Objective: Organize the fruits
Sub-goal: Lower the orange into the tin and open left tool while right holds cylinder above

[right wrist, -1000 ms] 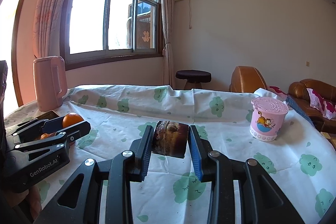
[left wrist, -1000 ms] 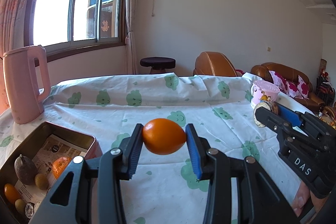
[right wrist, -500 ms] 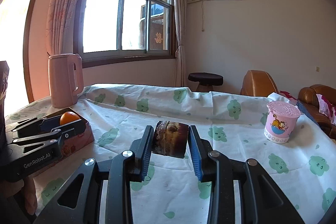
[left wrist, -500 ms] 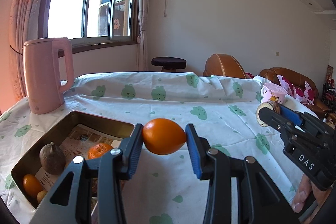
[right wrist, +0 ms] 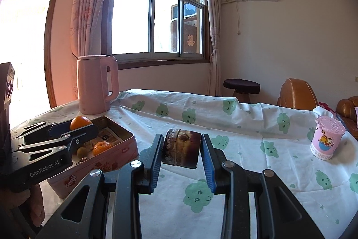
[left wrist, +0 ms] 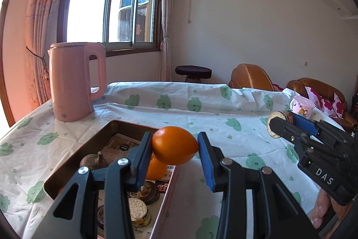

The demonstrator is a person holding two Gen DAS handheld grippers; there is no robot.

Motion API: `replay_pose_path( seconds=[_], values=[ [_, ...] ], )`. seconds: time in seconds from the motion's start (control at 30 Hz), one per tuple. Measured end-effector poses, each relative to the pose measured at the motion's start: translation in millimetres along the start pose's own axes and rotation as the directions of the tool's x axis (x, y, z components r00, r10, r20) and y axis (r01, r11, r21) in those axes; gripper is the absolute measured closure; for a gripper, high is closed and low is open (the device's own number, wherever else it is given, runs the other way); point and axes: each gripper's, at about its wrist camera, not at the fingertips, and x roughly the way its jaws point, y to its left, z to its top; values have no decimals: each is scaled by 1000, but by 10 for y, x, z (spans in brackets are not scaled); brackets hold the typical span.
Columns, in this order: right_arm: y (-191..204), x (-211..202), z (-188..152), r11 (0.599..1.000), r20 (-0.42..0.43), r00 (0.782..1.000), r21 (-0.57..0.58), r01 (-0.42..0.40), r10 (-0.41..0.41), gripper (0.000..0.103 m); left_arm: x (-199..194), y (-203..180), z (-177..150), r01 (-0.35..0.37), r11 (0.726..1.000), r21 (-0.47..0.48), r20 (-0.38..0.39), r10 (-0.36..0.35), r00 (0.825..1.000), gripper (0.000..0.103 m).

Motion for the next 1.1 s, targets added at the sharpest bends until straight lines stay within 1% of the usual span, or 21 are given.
replay_pose_path(
  seconds=[0.17, 0.53, 1.0, 1.1],
  values=[
    [165, 34, 64, 999, 6, 1000, -23, -27, 27, 68, -50, 117, 6, -33, 999, 5, 4, 33, 999, 61],
    [467, 131, 200, 995, 9, 997, -63, -81, 82, 68, -98, 366, -12, -78, 997, -11, -2, 78, 997, 61],
    [789, 280, 246, 986, -9, 991, -100, -131, 131, 68, -168, 678, -40, -141, 989, -35, -6, 140, 990, 61],
    [858, 327, 255, 984, -18, 990, -103, -142, 141, 68, -162, 754, -60, -152, 988, -39, -19, 151, 988, 61]
  ],
)
